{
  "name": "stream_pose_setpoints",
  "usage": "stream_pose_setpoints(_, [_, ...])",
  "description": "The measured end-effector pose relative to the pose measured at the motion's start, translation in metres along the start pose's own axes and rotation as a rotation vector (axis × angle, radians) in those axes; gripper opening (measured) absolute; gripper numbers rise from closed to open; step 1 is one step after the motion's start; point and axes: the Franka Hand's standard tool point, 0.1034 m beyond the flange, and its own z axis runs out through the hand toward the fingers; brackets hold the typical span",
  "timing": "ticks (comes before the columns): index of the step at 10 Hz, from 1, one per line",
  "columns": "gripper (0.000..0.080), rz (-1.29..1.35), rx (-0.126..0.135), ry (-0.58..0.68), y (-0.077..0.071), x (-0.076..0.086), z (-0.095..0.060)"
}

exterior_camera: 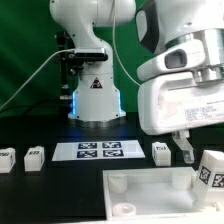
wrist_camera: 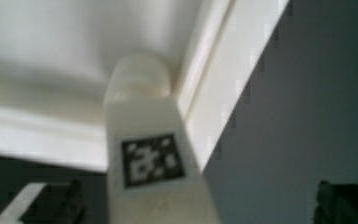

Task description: Assemble one leg

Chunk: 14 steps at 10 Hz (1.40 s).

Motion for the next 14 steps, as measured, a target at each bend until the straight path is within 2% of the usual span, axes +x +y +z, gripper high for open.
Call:
stream_pose_setpoints(1, [0.0649, -0.013, 0.009, -0.068, 0.001, 0.004, 0.000])
stream_pose_setpoints(3, [0.0649, -0.007, 0.028, -0.195, -0.001, -0.001, -0.002])
stream_pose_setpoints(4, [0.0649, -0.006, 0.023, -0.166, 0.001, 0.004, -0.001])
stream_pose_setpoints(6, [0.0649, 0.044, 0.016, -0.176, 0.005, 0.003, 0.000])
stream_pose_setpoints(7, [0.0649, 0.132, -0.005, -0.186, 0.016, 0.005, -0.001])
stream_pose_setpoints(8, [0.0649, 0.158, -0.021, -0.180, 0.018, 0.010, -0.001])
stream_pose_setpoints(14, [0.0649, 0.195, -0.025, -0.170, 0.023, 0.007, 0.010])
